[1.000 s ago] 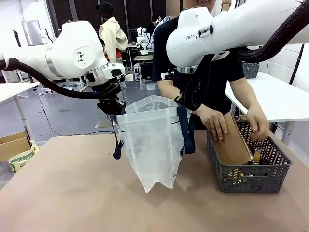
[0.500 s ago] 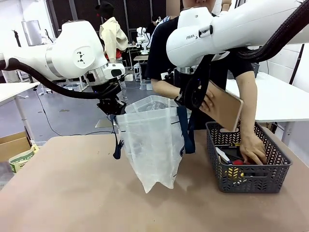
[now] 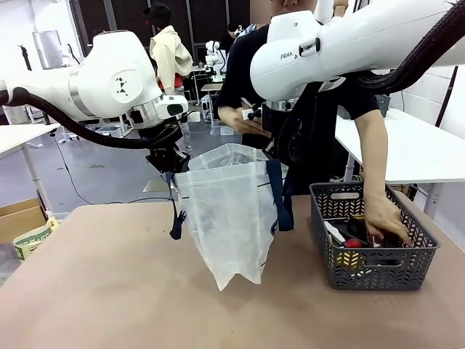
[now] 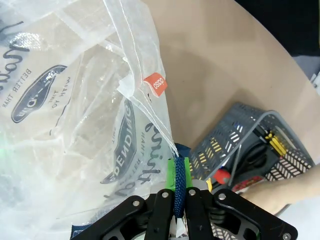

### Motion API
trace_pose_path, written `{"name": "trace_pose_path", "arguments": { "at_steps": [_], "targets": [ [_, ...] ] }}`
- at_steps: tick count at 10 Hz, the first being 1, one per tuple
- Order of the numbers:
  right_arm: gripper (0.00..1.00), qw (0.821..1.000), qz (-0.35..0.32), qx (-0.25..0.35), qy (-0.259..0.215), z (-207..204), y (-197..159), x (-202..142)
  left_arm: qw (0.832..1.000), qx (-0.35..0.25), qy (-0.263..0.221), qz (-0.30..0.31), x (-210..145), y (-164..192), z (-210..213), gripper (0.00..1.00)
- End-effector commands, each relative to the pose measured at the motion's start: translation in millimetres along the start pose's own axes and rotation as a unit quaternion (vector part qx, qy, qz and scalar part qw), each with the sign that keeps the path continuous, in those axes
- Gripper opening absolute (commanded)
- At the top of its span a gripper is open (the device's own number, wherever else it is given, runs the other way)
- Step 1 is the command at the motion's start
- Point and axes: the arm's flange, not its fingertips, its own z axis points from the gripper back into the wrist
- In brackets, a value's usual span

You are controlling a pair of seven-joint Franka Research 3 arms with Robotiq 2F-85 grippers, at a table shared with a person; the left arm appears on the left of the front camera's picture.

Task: Transfer purchased items from the store into the shopping bag.
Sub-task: Open the Reusable shopping bag in the center of the table, then move the Reusable shopping bag to the right side of the table.

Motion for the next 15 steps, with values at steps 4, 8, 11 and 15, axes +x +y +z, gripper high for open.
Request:
{"name": "trace_pose_path", "arguments": {
  "at_steps": [4, 8, 11, 15],
  "targets": [
    [0.00, 1.000, -0.003, -0.001, 0.001, 0.3, -0.8, -0.5, 1.000, 0.000, 0.000, 0.003, 0.0, 0.6, 0.1, 0.00],
    [0.00, 1.000, -0.003, -0.001, 0.001, 0.3, -0.8, -0.5, 1.000, 0.000, 0.000, 0.003, 0.0, 0.6, 0.1, 0.00],
    [0.00, 1.000, -0.003, -0.001, 0.001, 0.3, -0.8, -0.5, 1.000, 0.000, 0.000, 0.003, 0.0, 0.6, 0.1, 0.00],
    [0.00, 1.000, -0.003, -0.001, 0.001, 0.3, -0.8, -0.5, 1.000, 0.000, 0.000, 0.003, 0.0, 0.6, 0.1, 0.00]
  ]
}}
